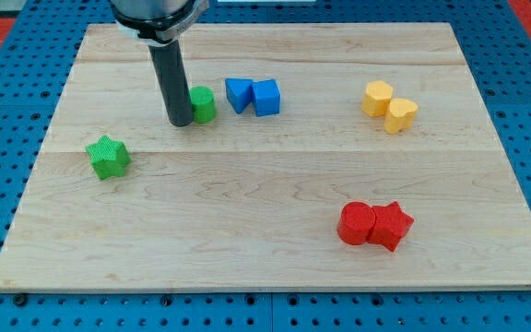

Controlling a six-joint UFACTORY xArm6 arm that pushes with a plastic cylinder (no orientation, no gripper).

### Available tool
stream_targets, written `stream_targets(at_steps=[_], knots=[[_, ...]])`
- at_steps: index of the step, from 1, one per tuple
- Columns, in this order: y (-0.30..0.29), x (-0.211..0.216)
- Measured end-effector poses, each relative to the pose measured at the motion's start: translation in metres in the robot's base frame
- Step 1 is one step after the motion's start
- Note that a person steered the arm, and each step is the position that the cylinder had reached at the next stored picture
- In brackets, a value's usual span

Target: Put the green star at the bottom of green circle

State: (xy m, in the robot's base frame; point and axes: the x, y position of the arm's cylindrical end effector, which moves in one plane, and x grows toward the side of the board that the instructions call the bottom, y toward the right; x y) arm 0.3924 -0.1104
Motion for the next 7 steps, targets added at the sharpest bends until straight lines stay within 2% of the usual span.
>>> stream_targets(at_steps=[1, 2, 3, 4, 5, 6, 7], knots=[[0.010, 0.021], [-0.003, 0.124], [-0.094, 0.125], [-0.138, 0.088], [-0.102, 0.053], [-0.048, 0.056], [-0.077, 0.073]])
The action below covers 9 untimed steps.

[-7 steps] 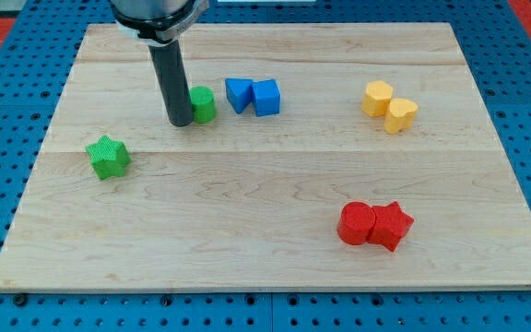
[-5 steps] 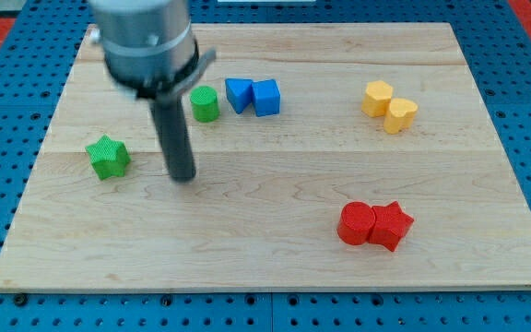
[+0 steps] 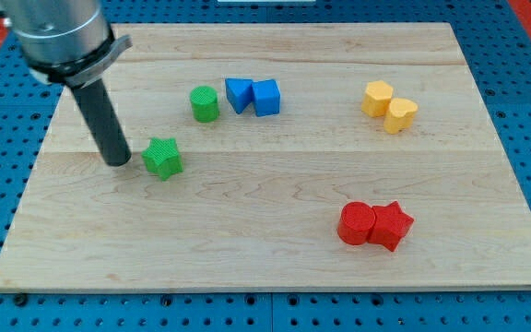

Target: Put the green star at the bottom of green circle

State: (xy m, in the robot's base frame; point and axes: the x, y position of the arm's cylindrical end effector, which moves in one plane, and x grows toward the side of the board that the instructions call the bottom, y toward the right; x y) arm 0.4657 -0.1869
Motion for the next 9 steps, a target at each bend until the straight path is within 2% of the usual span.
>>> stream_targets(at_steps=[1, 2, 5, 6, 7, 8, 9], knots=[[0.048, 0.026], [0.055, -0.014], [0.093, -0.016], [0.127, 0.040], [0.153, 0.125], [0.215, 0.152], [0.303, 0.152]])
